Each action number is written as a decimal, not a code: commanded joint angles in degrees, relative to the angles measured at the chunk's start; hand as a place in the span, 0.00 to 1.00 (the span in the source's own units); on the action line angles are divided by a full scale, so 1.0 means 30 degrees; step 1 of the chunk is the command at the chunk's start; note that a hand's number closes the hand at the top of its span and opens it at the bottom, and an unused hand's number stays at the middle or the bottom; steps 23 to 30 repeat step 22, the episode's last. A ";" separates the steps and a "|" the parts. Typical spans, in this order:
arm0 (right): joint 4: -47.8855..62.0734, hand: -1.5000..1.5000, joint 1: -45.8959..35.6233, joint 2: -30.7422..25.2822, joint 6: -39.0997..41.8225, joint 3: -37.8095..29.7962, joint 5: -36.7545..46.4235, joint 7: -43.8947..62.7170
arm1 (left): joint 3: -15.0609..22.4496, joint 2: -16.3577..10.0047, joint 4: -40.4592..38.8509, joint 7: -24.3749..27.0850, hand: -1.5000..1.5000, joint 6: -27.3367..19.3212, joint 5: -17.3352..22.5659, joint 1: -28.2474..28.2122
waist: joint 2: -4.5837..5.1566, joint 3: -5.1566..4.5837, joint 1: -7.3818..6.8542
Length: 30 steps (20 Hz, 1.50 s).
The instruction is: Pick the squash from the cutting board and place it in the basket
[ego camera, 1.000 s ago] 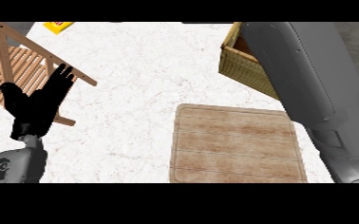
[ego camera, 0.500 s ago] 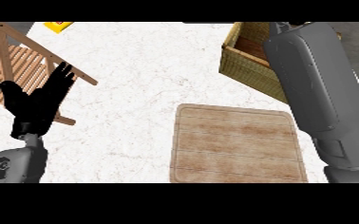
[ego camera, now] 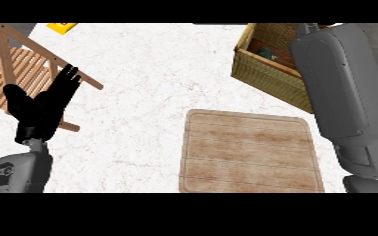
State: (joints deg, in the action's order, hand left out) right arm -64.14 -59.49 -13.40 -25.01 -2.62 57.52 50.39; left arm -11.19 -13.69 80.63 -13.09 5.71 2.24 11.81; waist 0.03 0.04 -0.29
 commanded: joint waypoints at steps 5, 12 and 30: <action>-0.3186 0.00 0.1563 -0.1270 -0.3402 -0.3443 -0.1337 0.0085 | -0.0186 -0.0170 0.0671 -0.0066 0.50 0.0065 0.0055 -0.0949 | -0.0109 0.0012 0.0240; -0.9730 0.00 0.5243 -0.2982 -0.0197 -0.6005 -0.5387 0.0449 | -0.0323 0.0016 0.0211 0.0482 0.50 -0.0184 -0.0107 -0.1105 | -0.0200 0.0009 0.0762; -1.7679 0.00 1.4137 -0.4511 0.5766 -1.0057 -1.3591 -0.0011 | -0.0466 -0.0075 0.0756 -0.0804 0.50 -0.0524 -0.0007 -0.0469 | -0.0151 0.0016 0.0768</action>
